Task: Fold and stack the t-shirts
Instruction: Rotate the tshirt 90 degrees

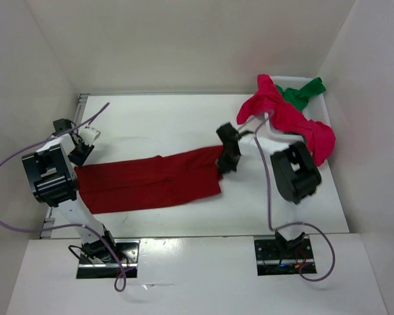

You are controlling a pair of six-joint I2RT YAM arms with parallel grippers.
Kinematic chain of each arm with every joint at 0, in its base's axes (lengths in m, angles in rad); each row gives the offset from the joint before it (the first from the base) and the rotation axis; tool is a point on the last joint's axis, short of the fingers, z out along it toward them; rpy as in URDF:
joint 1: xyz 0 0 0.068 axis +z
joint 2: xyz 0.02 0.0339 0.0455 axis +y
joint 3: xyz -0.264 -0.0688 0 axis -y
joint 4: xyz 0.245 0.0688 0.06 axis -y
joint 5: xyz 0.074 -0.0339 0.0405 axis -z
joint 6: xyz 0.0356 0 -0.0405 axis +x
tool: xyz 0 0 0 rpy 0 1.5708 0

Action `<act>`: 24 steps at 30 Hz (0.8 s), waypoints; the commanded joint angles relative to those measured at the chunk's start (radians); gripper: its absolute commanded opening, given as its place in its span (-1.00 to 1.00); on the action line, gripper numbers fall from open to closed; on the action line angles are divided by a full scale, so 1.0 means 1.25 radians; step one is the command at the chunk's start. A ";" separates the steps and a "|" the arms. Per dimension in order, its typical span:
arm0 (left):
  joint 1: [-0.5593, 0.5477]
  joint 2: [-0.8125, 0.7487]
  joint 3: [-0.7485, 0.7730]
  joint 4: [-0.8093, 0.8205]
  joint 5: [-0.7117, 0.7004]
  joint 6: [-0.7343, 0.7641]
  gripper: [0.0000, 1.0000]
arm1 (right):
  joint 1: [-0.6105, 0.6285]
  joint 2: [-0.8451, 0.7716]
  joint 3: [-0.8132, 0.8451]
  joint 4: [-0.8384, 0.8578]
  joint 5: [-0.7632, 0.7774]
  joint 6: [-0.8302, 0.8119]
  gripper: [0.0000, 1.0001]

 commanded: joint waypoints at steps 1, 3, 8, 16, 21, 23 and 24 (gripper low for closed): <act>0.062 -0.031 -0.056 -0.129 -0.007 -0.011 -0.01 | -0.114 0.215 0.242 0.094 0.087 -0.169 -1.00; 0.072 -0.059 -0.083 -0.156 -0.007 -0.011 0.03 | -0.130 0.290 0.422 0.068 0.129 -0.220 -1.00; 0.048 -0.109 -0.108 -0.248 0.025 -0.011 0.22 | -0.138 0.660 0.937 -0.147 0.187 -0.301 -1.00; -0.047 -0.172 -0.118 -0.378 0.138 -0.056 0.54 | -0.122 0.902 1.646 -0.277 0.225 -0.406 0.34; -0.047 -0.211 -0.118 -0.353 0.154 -0.104 0.75 | -0.101 0.723 1.603 -0.326 0.308 -0.416 1.00; -0.047 -0.221 -0.118 -0.342 0.154 -0.139 0.79 | -0.078 0.653 1.556 -0.337 0.373 -0.424 1.00; -0.047 -0.228 -0.118 -0.319 0.146 -0.149 0.79 | -0.064 0.582 1.539 -0.353 0.394 -0.424 1.00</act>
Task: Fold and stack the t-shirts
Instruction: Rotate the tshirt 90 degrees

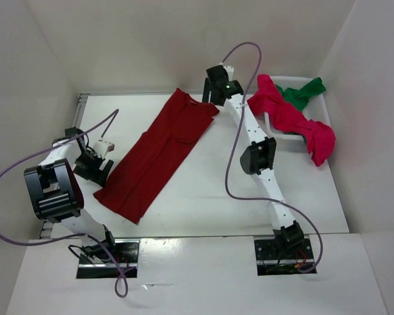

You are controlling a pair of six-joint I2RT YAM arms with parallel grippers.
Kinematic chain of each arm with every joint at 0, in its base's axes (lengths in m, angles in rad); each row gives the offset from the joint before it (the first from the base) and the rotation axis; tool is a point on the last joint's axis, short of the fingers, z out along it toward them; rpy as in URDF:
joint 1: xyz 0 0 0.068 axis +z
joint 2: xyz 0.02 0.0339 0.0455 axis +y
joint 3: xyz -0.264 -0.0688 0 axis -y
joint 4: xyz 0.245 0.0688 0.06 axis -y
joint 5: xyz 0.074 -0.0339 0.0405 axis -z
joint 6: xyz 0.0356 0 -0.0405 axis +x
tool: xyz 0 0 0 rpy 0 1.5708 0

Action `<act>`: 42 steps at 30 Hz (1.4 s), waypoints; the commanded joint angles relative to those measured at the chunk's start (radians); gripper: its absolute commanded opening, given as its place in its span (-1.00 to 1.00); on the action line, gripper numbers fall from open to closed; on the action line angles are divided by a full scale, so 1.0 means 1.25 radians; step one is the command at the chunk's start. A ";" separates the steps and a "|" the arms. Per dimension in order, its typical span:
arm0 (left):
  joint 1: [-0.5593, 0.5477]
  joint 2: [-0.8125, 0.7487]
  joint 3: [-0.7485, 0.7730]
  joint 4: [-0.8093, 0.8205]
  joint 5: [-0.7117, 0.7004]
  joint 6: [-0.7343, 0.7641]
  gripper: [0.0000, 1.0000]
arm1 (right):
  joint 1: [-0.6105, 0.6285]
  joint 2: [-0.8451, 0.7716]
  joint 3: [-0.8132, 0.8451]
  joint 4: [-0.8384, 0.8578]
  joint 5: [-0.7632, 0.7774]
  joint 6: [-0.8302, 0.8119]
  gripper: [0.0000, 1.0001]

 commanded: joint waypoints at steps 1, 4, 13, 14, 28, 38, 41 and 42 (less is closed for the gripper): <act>0.004 -0.056 0.012 0.022 0.022 -0.067 0.81 | 0.084 -0.266 -0.030 -0.049 0.152 -0.037 1.00; 0.004 -0.090 -0.015 0.051 -0.010 -0.104 0.84 | 0.185 -0.370 -0.148 -0.100 0.172 -0.018 1.00; 0.065 -0.185 0.000 0.078 0.048 -0.225 0.91 | 0.505 -0.549 -0.646 -0.021 0.194 0.152 1.00; 0.079 -0.192 0.009 0.068 0.068 -0.236 0.91 | 0.525 -0.643 -0.722 0.029 0.153 0.175 1.00; 0.227 -0.340 -0.063 0.083 0.239 -0.199 0.96 | 0.736 -0.641 -1.058 0.305 -0.030 0.538 0.84; 0.227 -0.385 -0.030 0.040 0.206 -0.163 0.99 | 0.745 -0.432 -0.928 0.311 -0.064 0.603 0.76; 0.227 -0.385 -0.037 0.040 0.213 -0.154 0.99 | 0.745 -0.370 -0.885 0.295 -0.088 0.603 0.76; 0.227 -0.385 -0.037 0.040 0.213 -0.154 0.99 | 0.745 -0.361 -0.875 0.295 -0.097 0.603 0.76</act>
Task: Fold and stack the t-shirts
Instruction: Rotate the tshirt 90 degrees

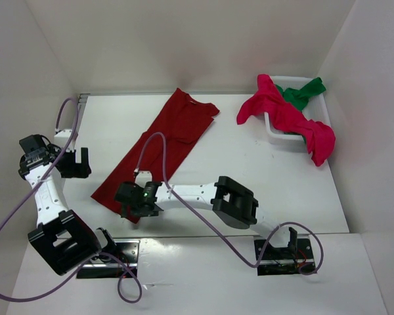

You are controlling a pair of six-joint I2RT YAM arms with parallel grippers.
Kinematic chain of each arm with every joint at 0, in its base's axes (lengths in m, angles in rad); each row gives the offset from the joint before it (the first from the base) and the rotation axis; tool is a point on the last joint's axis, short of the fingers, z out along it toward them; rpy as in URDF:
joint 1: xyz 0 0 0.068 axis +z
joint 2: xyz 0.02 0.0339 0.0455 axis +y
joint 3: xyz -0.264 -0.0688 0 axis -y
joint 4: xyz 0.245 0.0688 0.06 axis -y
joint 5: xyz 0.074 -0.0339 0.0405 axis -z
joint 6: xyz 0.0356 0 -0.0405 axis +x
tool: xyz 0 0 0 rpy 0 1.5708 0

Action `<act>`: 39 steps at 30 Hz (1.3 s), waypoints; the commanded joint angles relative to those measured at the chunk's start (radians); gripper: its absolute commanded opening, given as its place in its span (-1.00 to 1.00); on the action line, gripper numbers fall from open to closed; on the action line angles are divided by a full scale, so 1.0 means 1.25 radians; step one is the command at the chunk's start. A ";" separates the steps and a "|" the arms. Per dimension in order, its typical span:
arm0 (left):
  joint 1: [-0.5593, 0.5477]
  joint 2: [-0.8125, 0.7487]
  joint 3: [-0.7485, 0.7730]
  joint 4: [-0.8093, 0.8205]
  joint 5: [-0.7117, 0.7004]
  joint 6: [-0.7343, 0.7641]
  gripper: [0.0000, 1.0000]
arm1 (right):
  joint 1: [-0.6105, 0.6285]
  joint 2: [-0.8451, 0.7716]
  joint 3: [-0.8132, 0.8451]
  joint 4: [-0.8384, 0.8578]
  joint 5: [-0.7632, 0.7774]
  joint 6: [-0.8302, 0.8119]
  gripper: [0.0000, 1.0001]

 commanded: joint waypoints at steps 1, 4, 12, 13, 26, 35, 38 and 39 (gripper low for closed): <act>0.005 -0.004 0.021 -0.010 0.012 0.018 0.99 | -0.002 0.047 0.042 0.000 -0.022 0.032 0.76; 0.005 -0.004 0.012 -0.003 0.020 0.018 0.99 | -0.002 0.055 0.042 0.000 -0.031 0.032 0.51; 0.005 -0.004 0.012 -0.003 0.005 0.041 0.99 | -0.027 0.027 -0.062 0.036 -0.084 0.054 -0.74; 0.005 -0.004 0.021 -0.012 0.005 0.041 0.99 | -0.037 0.017 -0.077 0.036 -0.084 0.054 -0.97; -0.202 -0.020 0.102 -0.073 -0.016 0.210 0.99 | -0.132 -0.426 -0.712 0.100 -0.121 0.076 -1.00; -0.737 -0.042 0.131 -0.073 -0.196 0.218 0.99 | -0.132 -0.647 -0.920 0.050 -0.156 0.100 -0.48; -0.929 -0.050 0.059 -0.073 -0.288 0.259 0.99 | -0.132 -0.727 -0.958 0.041 -0.190 0.100 -0.04; -0.974 -0.063 0.037 -0.082 -0.306 0.270 0.99 | -0.132 -0.777 -0.966 0.031 -0.190 0.100 0.00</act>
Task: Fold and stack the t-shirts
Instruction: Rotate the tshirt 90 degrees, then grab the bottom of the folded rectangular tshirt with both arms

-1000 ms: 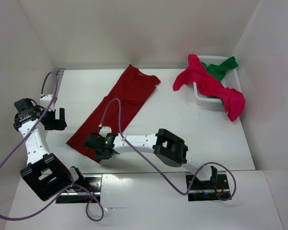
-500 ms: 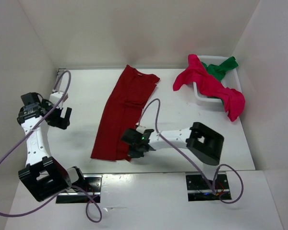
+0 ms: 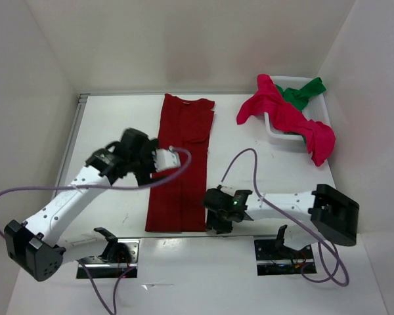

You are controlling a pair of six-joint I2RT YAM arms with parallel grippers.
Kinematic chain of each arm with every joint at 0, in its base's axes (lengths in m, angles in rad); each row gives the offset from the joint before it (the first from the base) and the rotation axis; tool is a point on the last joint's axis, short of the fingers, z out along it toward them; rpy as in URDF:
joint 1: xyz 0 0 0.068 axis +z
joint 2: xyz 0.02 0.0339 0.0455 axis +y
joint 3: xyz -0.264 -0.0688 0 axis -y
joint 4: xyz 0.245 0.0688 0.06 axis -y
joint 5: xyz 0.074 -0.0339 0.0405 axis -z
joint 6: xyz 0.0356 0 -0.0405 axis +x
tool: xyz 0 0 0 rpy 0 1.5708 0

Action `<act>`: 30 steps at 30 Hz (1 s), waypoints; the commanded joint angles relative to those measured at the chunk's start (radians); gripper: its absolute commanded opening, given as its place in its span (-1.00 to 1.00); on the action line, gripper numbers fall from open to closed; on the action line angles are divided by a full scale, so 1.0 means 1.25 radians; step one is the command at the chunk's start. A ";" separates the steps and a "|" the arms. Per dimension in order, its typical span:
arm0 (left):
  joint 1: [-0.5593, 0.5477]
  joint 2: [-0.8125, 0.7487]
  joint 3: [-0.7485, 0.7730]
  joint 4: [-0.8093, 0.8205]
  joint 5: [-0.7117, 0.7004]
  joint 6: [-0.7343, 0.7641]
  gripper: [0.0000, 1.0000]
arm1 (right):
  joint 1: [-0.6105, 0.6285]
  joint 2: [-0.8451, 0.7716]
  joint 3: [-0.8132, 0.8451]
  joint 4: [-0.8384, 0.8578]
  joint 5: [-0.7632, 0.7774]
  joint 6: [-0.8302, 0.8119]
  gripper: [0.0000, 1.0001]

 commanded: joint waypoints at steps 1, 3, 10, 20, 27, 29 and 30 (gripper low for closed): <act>-0.148 -0.042 -0.096 -0.038 -0.118 0.066 0.99 | 0.005 -0.099 -0.033 -0.088 -0.025 -0.006 0.06; -0.244 -0.098 -0.138 -0.038 -0.162 0.128 0.99 | 0.005 -0.132 -0.024 -0.099 -0.025 -0.016 0.11; -0.325 -0.444 -0.396 0.018 -0.114 0.576 0.99 | -0.020 -0.107 0.006 -0.015 -0.046 -0.025 0.13; -0.325 -0.605 -0.634 0.025 0.039 0.874 0.99 | -0.073 -0.029 0.067 0.008 -0.053 -0.066 0.13; -0.325 -0.535 -0.674 0.095 0.048 0.926 0.62 | -0.100 -0.017 0.067 0.015 -0.053 -0.057 0.16; -0.332 -0.494 -0.674 0.103 0.048 0.947 0.54 | -0.100 -0.002 0.067 0.027 -0.062 -0.065 0.16; -0.332 -0.453 -0.667 0.103 0.048 0.957 0.54 | -0.100 0.018 0.079 0.027 -0.062 -0.065 0.16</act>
